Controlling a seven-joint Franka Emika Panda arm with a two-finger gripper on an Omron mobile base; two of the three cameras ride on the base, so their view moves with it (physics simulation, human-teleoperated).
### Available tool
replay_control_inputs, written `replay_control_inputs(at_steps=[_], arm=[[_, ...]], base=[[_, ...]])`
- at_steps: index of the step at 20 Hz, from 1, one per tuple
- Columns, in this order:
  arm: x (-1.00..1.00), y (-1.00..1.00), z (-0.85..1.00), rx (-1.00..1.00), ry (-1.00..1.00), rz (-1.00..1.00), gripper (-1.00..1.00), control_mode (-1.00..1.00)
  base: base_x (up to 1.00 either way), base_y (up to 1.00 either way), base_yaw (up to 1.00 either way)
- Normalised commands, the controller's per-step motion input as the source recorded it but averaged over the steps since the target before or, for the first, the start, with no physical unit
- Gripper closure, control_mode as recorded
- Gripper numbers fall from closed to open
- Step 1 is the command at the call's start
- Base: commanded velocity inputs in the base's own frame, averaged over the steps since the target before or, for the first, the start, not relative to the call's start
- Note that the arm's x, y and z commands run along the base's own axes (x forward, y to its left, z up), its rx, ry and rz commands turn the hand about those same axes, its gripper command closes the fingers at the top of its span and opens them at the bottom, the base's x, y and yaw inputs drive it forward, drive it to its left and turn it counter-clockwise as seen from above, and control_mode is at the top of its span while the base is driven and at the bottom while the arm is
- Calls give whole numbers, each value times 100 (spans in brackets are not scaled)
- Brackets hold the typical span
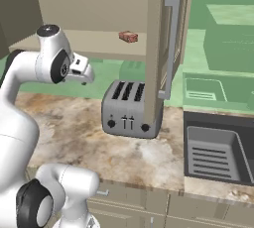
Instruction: Locate and retrieve the sponge and bar soap from the cabinet. Place them next to the sink.
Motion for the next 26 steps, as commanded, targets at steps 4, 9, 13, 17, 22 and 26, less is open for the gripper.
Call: replay_control_inputs(at_steps=[4, 9, 13, 17, 22, 26], arm=[[21, 32, 12, 0, 0, -2, -100, -100], [8, 19, 25, 0, 0, -2, -100, -100], [1, 11, 31, 0, 0, 0, -100, -100], [0, -8, 22, -1, -5, 1, -100, -100], [-1, -8, 18, 0, -8, 3, -100, -100], [0, 31, 24, 0, -11, -2, -100, -100]], base=[[0, 0, 0], [0, 0, 0], [0, 0, 0], [0, 0, 0], [0, 0, 0], [0, 0, 0]])
